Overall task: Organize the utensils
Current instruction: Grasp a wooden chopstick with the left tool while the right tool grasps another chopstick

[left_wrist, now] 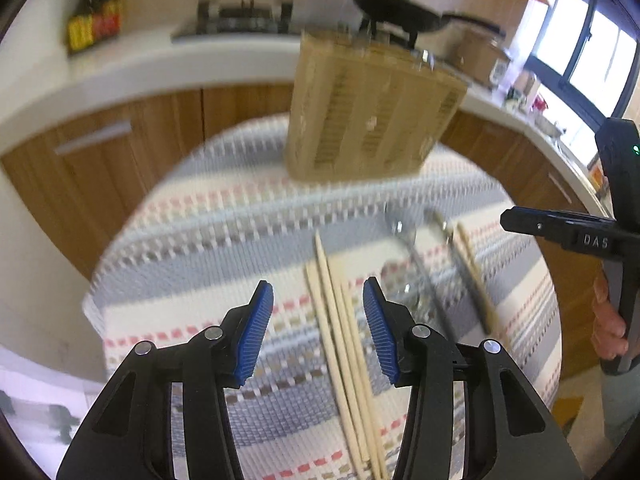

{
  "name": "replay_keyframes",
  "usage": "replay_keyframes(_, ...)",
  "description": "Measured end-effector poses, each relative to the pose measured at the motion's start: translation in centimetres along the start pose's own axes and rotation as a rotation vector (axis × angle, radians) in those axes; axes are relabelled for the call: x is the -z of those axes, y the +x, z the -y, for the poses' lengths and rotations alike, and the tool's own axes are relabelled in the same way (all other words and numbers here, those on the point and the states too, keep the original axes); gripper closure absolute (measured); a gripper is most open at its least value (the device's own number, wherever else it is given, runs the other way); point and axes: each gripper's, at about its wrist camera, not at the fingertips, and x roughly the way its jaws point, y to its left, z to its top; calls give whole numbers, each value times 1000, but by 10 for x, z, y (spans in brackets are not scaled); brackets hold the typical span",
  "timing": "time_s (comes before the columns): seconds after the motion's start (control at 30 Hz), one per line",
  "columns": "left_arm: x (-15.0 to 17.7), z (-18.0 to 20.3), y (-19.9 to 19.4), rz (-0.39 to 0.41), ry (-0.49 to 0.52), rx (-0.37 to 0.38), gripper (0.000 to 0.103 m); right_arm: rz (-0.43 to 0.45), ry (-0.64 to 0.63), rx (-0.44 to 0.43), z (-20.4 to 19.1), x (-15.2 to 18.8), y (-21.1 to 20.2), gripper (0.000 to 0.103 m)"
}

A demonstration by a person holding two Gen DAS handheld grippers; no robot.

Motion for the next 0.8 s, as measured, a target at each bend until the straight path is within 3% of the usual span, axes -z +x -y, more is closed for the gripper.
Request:
replay_keyframes(0.17, 2, -13, 28, -96, -3, 22, 68, -135, 75, 3, 22, 9, 32, 83)
replay_keyframes(0.3, 0, -19, 41, -136, -11, 37, 77, -176, 103, -1, 29, 11, 47, 89)
replay_keyframes(0.53, -4, -19, 49, -167, -22, 57, 78, -192, 65, 67, 21, 9, 59, 90)
replay_keyframes(0.8, -10, 1, 59, -231, 77, -37, 73, -221, -28, 160, -5, 8, 72, 90)
